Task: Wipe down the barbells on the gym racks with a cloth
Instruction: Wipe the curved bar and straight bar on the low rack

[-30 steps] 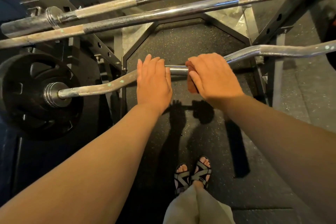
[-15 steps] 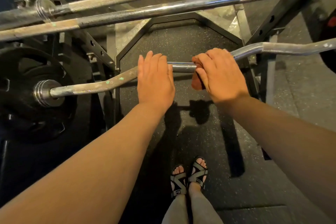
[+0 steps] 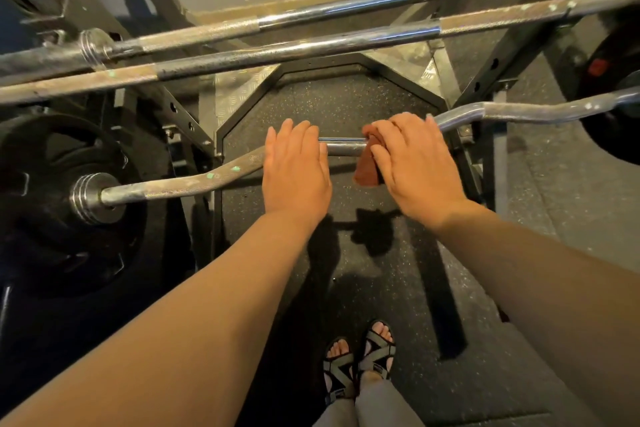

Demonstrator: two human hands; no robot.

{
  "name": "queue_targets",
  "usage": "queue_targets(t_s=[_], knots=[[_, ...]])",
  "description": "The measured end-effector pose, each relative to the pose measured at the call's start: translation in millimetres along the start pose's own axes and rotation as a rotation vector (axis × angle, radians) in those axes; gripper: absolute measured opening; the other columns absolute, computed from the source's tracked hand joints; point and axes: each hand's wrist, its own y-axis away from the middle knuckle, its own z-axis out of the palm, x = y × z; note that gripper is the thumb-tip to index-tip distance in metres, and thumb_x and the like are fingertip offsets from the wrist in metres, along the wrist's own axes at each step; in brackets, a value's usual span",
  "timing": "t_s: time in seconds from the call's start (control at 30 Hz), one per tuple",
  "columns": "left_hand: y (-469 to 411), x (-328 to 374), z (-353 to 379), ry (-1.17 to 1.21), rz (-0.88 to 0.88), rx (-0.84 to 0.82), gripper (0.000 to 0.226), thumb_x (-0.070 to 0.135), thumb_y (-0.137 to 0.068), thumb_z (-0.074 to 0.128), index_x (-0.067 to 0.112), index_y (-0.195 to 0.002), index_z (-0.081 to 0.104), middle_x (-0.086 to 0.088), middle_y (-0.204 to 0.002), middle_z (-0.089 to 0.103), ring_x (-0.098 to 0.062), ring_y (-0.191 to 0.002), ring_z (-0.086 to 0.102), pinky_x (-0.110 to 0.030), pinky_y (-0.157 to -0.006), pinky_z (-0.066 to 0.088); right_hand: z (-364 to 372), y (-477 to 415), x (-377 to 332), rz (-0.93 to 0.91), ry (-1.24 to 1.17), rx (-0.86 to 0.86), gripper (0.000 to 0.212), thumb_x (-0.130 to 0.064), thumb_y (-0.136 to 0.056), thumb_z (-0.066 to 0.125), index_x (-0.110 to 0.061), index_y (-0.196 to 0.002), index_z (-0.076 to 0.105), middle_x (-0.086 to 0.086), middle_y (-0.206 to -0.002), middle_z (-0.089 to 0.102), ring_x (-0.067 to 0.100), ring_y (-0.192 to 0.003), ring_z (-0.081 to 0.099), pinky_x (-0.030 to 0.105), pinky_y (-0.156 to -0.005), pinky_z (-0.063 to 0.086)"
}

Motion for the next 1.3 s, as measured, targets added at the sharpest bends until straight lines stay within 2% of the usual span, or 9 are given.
queue_targets(t_s=[0.17,0.3,0.43,0.57,0.7,0.9,1.1,1.2,1.3], knots=[[0,4,6,-0.031,-0.03,0.022,0.042,0.03,-0.108,0.032,0.013,-0.141,0.051,-0.006,-0.146,0.052,-0.028,-0.147,0.034,-0.047,-0.127,0.013,6,-11,-31,0.219,-0.028,0.047,0.034,-0.031,-0.106,0.037,-0.013,-0.127,0.058,0.009,-0.13,0.057,0.033,-0.139,0.039,0.055,-0.125,0.014],[1,3,9,-0.058,-0.012,0.029,0.044,0.029,-0.108,0.031,0.013,-0.145,0.049,-0.007,-0.149,0.05,-0.028,-0.148,0.032,-0.048,-0.126,0.013,18,-5,-53,0.036,-0.091,0.046,0.039,-0.028,-0.104,0.039,-0.014,-0.138,0.05,0.007,-0.133,0.053,0.03,-0.133,0.043,0.052,-0.123,0.017],[2,-3,10,-0.04,0.026,0.037,0.042,0.029,-0.109,0.032,0.013,-0.144,0.05,-0.006,-0.147,0.051,-0.028,-0.147,0.033,-0.048,-0.126,0.012,7,0,-7,-0.098,-0.089,0.019,0.035,-0.025,-0.106,0.043,-0.017,-0.14,0.047,0.003,-0.127,0.052,0.023,-0.124,0.046,0.047,-0.123,0.02],[2,-4,13,-0.012,0.025,0.073,0.041,0.029,-0.109,0.033,0.013,-0.141,0.053,-0.005,-0.145,0.053,-0.028,-0.146,0.035,-0.05,-0.126,0.013,8,7,17,0.062,-0.1,0.066,0.035,-0.026,-0.107,0.039,-0.016,-0.14,0.045,0.005,-0.14,0.046,0.026,-0.145,0.032,0.051,-0.126,0.013],[2,-1,13,-0.006,-0.002,0.077,0.043,0.029,-0.108,0.031,0.013,-0.143,0.051,-0.006,-0.146,0.051,-0.027,-0.148,0.032,-0.049,-0.126,0.01,21,2,-30,0.18,-0.186,0.131,0.032,-0.022,-0.107,0.039,-0.014,-0.136,0.049,0.008,-0.143,0.047,0.028,-0.149,0.027,0.053,-0.125,0.014],[3,0,11,0.007,0.004,0.07,0.042,0.029,-0.108,0.031,0.012,-0.141,0.052,-0.007,-0.143,0.053,-0.028,-0.147,0.034,-0.051,-0.126,0.013,4,-1,11,-0.115,-0.125,-0.019,0.033,-0.029,-0.105,0.042,-0.017,-0.135,0.048,0.001,-0.128,0.051,0.021,-0.127,0.044,0.044,-0.124,0.019],[2,7,11,0.022,-0.035,0.056,0.042,0.026,-0.109,0.03,0.01,-0.139,0.053,-0.009,-0.144,0.052,-0.03,-0.15,0.029,-0.05,-0.127,0.007,3,-4,17,0.274,-0.204,0.141,0.032,-0.021,-0.106,0.042,-0.014,-0.136,0.05,0.007,-0.146,0.047,0.026,-0.152,0.024,0.05,-0.127,0.009],[-1,17,11,0.012,-0.098,0.028,0.04,0.023,-0.109,0.03,0.006,-0.138,0.052,-0.014,-0.149,0.046,-0.034,-0.154,0.017,-0.05,-0.127,0.0,16,-7,-19,0.121,-0.174,0.11,0.03,-0.018,-0.101,0.055,-0.016,-0.131,0.052,0.006,-0.139,0.052,0.027,-0.146,0.033,0.05,-0.125,0.016],[-2,31,14,0.018,0.085,-0.045,0.045,0.027,-0.108,0.025,0.005,-0.139,0.05,-0.016,-0.154,0.042,-0.034,-0.154,0.017,-0.049,-0.127,0.004,18,-1,-11,-0.102,-0.22,0.042,0.037,-0.021,-0.105,0.043,-0.012,-0.14,0.047,0.008,-0.137,0.051,0.027,-0.139,0.039,0.047,-0.125,0.015]])
